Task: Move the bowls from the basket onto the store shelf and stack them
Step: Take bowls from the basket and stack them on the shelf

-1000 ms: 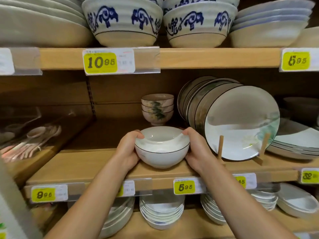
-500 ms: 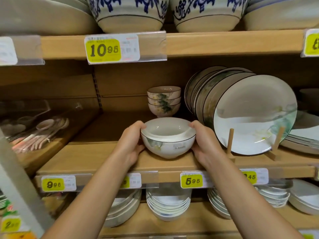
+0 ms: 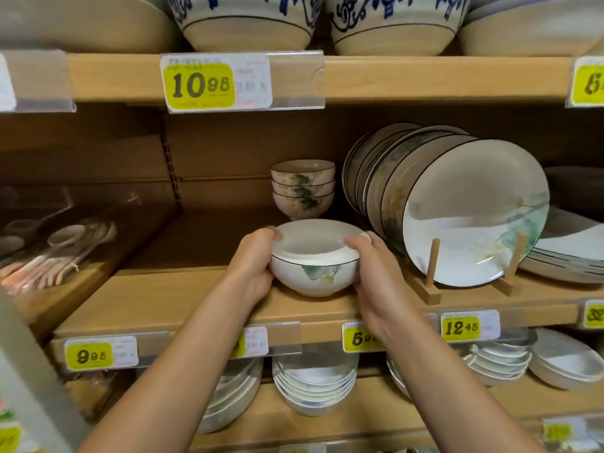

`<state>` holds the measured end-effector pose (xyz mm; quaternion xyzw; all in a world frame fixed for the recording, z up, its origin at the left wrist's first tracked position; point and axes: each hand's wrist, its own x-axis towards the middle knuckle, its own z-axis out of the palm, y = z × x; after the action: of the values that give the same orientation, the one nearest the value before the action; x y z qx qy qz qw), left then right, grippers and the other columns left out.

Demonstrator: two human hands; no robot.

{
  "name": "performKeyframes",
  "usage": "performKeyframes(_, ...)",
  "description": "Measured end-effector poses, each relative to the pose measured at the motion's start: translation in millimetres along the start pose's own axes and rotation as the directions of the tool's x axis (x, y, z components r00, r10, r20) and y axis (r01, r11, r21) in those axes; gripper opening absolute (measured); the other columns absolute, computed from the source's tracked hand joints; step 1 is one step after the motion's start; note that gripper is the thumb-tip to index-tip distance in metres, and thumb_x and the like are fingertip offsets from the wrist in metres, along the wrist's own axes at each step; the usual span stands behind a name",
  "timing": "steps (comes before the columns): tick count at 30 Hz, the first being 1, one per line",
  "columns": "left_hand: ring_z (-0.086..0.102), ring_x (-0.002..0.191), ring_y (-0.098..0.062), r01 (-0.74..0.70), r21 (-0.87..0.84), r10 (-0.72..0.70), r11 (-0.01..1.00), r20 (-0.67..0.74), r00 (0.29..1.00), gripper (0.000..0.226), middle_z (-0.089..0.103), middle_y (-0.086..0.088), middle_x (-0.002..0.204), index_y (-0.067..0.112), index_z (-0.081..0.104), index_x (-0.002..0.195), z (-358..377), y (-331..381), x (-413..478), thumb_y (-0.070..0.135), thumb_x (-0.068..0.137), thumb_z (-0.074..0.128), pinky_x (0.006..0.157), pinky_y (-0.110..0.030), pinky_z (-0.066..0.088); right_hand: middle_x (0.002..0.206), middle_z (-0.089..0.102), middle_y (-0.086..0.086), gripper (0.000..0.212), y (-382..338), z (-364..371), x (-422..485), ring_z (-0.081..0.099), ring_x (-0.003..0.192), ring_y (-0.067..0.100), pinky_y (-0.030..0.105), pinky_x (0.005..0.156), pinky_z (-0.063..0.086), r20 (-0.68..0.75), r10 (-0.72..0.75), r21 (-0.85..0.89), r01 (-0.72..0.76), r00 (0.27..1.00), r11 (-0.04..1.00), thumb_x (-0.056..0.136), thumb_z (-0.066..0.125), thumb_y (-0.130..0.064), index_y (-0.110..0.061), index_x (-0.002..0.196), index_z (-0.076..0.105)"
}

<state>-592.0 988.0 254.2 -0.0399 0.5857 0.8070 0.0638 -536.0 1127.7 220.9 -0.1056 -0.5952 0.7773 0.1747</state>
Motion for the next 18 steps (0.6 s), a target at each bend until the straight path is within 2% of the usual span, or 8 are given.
performKeyframes(2,0.063,0.083,-0.026,-0.005,-0.017,0.005,1.0,0.008,1.0,0.021,0.066,-0.012,0.089,0.012,0.06,0.084,1,-7,-3,-0.001,0.085,0.043,0.077,-0.037,0.052,0.124,0.061,0.008,0.052,0,3,3,0.06,0.111,0.022,0.037,0.091,0.052,-0.064,0.003,-0.056,-0.007,0.998,0.998,0.085,0.053,-0.018,-0.017,0.136,0.047)
performKeyframes(5,0.064,0.091,-0.022,-0.061,0.037,0.059,0.997,0.045,0.997,0.027,0.066,-0.009,0.101,0.014,0.054,0.113,-7,-16,-9,0.01,0.086,0.051,0.07,-0.033,0.054,0.111,0.067,0.014,0.028,-14,1,12,0.062,0.105,0.028,0.04,0.088,0.052,-0.11,0.111,0.037,-0.108,0.988,0.993,0.088,0.048,-0.012,-0.007,0.112,0.062)
performKeyframes(7,0.061,0.095,-0.02,-0.12,0.1,0.121,0.988,0.0,0.993,0.046,0.062,-0.006,0.104,0.018,0.045,0.13,-10,-10,-2,0.02,0.085,0.054,0.07,-0.034,0.051,0.104,0.071,0.01,0.022,-16,-3,15,0.064,0.103,0.026,0.042,0.093,0.052,-0.115,0.114,0.037,-0.11,0.987,0.993,0.089,0.051,-0.02,-0.014,0.103,0.067)
performKeyframes(9,0.059,0.095,-0.018,-0.183,0.209,0.192,0.961,-0.023,0.981,0.051,0.059,-0.001,0.104,0.022,0.041,0.137,-7,0,8,0.022,0.088,0.052,0.071,-0.033,0.048,0.111,0.069,0.005,0.036,-8,-3,6,0.063,0.107,0.022,0.04,0.093,0.051,-0.099,0.039,-0.01,-0.041,0.994,0.999,0.083,0.056,-0.034,-0.02,0.116,0.063)
performKeyframes(12,0.061,0.101,-0.022,-0.159,0.256,0.146,0.954,0.068,0.987,0.038,0.065,-0.002,0.103,0.015,0.056,0.129,-1,6,10,0.013,0.092,0.049,0.088,-0.035,0.049,0.128,0.057,-0.003,0.074,6,5,-1,0.056,0.113,0.017,0.031,0.087,0.049,-0.038,-0.036,-0.117,0.031,0.999,0.993,0.072,0.061,-0.041,-0.027,0.141,0.04)
performKeyframes(14,0.061,0.102,-0.02,-0.139,0.291,0.121,0.946,0.081,0.989,0.038,0.066,-0.001,0.103,0.014,0.058,0.126,-2,-1,4,0.016,0.089,0.051,0.094,-0.038,0.049,0.126,0.053,-0.003,0.062,4,7,6,0.054,0.11,0.017,0.029,0.08,0.046,-0.094,-0.037,-0.131,0.024,0.995,0.991,0.08,0.058,-0.028,-0.027,0.14,0.04)
performKeyframes(16,0.057,0.104,-0.016,-0.184,0.33,0.162,0.926,0.094,0.982,0.049,0.059,0.004,0.109,0.022,0.049,0.131,-9,-7,-4,0.027,0.083,0.054,0.09,-0.037,0.049,0.116,0.06,0.008,0.028,-6,7,16,0.057,0.102,0.024,0.033,0.077,0.047,-0.128,0.03,-0.034,-0.034,0.991,0.999,0.087,0.051,-0.015,-0.016,0.115,0.055)
performKeyframes(18,0.055,0.108,-0.017,-0.205,0.327,0.185,0.922,0.091,0.979,0.062,0.056,0.004,0.115,0.029,0.041,0.134,-16,-8,-9,0.037,0.074,0.055,0.093,-0.039,0.048,0.104,0.069,0.011,0.017,-11,1,20,0.063,0.097,0.026,0.039,0.082,0.05,-0.133,0.087,0.016,-0.086,0.987,0.996,0.09,0.05,-0.016,-0.01,0.1,0.063)
